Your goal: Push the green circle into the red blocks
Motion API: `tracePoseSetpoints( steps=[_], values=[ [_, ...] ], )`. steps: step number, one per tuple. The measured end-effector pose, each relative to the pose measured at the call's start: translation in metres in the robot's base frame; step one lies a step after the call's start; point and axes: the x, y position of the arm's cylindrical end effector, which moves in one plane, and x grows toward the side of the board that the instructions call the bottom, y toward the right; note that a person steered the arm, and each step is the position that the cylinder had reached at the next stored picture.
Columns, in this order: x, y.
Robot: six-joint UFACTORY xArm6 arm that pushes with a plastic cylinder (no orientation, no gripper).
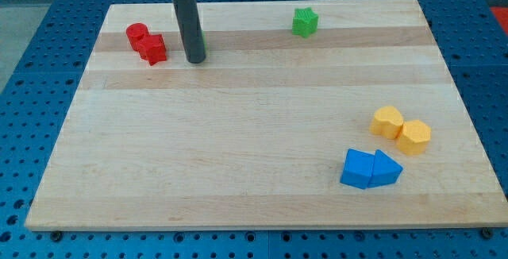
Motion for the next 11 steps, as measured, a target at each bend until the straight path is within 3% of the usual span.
tracePoseSetpoints(
  steps=[1,2,3,4,9,10,11],
  values=[
    [0.001,-0.006],
    [0.005,0.045],
    [0.005,0.053],
    [-0.043,0.032],
    [-0.032,-0.004],
    [-0.032,0.023],
    [-0.03,0.088]
  ],
)
